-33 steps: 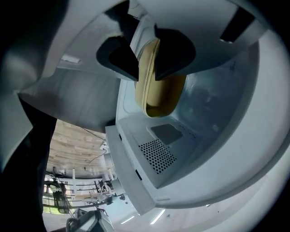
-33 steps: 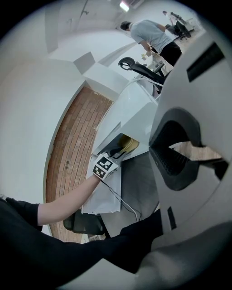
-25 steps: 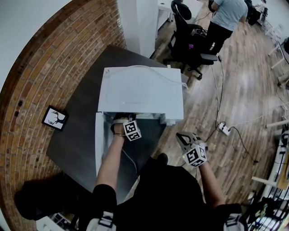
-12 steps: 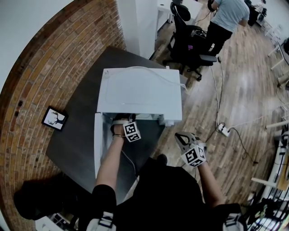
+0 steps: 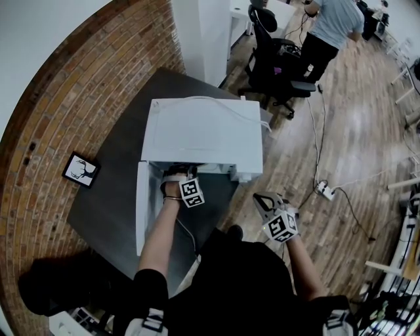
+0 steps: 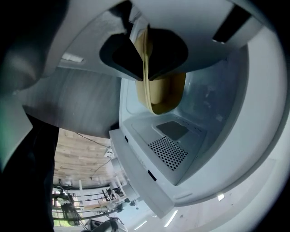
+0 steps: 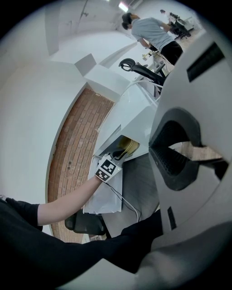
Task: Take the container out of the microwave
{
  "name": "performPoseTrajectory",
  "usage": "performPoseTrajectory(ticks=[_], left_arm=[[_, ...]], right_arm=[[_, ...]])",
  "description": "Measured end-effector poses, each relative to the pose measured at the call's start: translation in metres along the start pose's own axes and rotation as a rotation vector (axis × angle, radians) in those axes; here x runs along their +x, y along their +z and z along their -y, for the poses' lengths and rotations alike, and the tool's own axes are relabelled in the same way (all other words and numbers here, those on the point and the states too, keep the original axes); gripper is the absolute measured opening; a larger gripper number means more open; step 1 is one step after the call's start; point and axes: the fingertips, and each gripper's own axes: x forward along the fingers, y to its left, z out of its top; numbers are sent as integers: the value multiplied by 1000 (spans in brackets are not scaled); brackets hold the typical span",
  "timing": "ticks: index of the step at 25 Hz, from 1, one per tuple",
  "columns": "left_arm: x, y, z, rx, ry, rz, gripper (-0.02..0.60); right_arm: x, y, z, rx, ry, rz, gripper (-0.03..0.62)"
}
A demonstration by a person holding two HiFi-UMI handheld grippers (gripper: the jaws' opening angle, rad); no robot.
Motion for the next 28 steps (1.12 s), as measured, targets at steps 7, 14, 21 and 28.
performPoseTrajectory(ticks=[7, 14, 21, 28], left_arm=[[-11, 3, 11, 17, -12, -8, 35], [-25, 14, 26, 17, -12, -4, 34], [-41, 15, 32, 7, -2, -17, 34], [-62, 23, 45, 12, 15, -18, 34]], right_arm=[[-4, 1, -6, -4, 5, 20, 0], [-12, -5, -11, 12, 7, 28, 0], [-17, -3, -17, -27, 26, 50, 0], [-24, 1, -25, -55, 47, 74, 0]])
